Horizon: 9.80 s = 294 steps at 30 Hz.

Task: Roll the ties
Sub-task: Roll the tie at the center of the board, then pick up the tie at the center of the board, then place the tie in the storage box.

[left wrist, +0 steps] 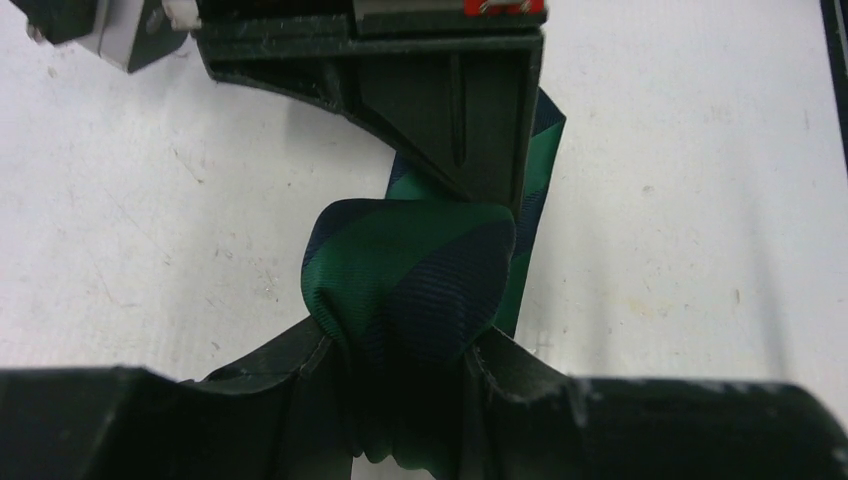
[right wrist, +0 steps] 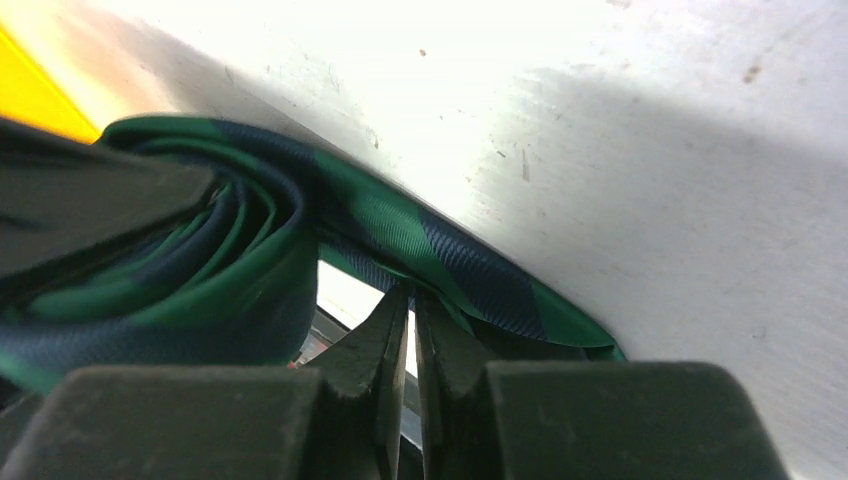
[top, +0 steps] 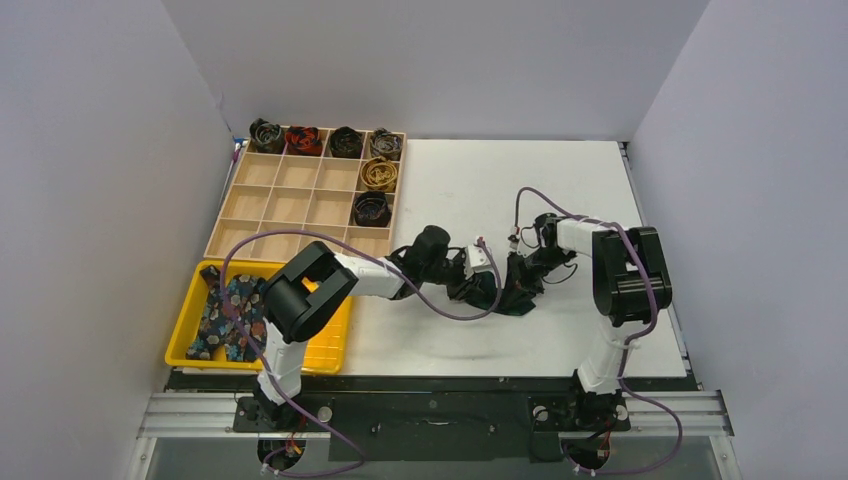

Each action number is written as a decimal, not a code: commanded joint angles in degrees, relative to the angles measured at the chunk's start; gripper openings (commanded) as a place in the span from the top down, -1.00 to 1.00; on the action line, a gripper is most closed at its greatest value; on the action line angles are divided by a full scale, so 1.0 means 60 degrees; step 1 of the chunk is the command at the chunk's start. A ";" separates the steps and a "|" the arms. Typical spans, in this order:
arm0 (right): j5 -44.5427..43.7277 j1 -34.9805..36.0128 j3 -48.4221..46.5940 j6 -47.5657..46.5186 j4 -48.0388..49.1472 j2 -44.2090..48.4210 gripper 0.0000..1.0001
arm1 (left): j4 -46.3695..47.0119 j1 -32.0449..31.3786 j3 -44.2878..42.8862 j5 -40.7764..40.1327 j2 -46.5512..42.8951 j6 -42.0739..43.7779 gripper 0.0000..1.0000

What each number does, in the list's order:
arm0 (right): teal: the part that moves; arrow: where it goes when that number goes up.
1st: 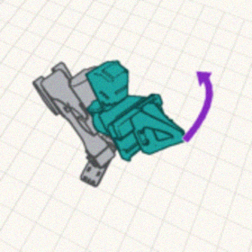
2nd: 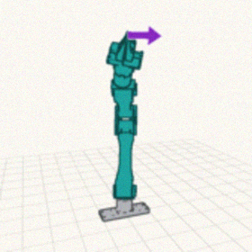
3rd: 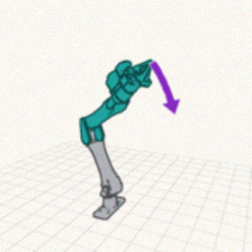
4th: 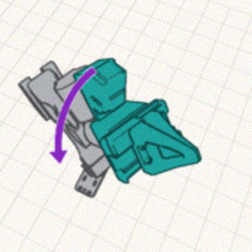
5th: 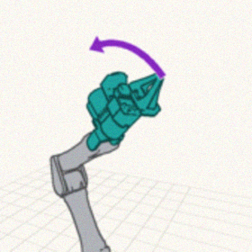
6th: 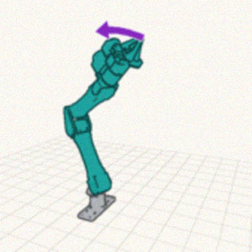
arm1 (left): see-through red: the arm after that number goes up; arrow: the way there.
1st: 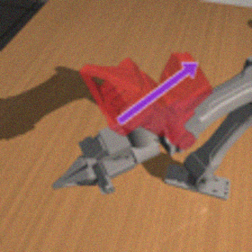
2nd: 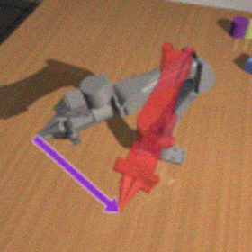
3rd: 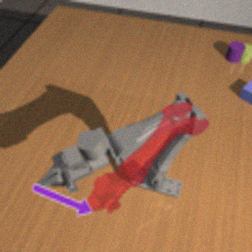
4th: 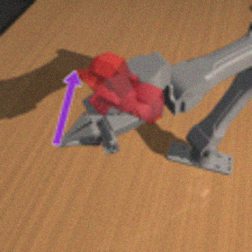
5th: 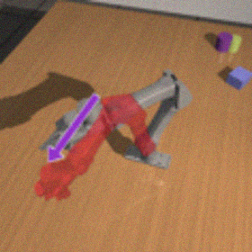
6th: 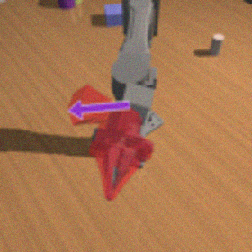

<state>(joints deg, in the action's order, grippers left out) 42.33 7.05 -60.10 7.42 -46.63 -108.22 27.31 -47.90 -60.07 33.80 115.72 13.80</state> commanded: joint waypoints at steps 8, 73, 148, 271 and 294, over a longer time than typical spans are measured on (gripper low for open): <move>-0.1830 -0.0010 -0.0219 -0.0060 0.1198 -0.0795 0.83 | -0.4313 0.0016 -0.0170 0.0049 -0.0626 0.2660 0.87; -0.1520 0.0018 -0.0710 -0.1722 -0.0118 0.0336 0.83 | -0.2089 -0.0313 -0.0193 -0.0599 0.0815 0.1265 0.77; 0.0063 0.0415 0.0003 -0.0811 0.0154 0.2000 1.00 | -0.1382 -0.0207 0.0306 -0.0695 -0.0403 0.1013 -0.56; -0.6788 0.7330 -0.2269 -0.1084 1.1100 -0.2121 0.94 | 0.0139 0.8252 0.1726 0.3238 -0.2870 -1.2671 0.34; -0.6991 0.7522 -0.1620 -0.0892 1.1141 -0.1631 0.35 | -0.1752 0.7524 0.1707 0.2127 -0.0823 -1.1860 0.35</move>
<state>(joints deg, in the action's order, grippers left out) 1.28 52.12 -72.07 0.73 22.94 -119.90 23.92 -3.68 -50.74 51.66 108.71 -62.22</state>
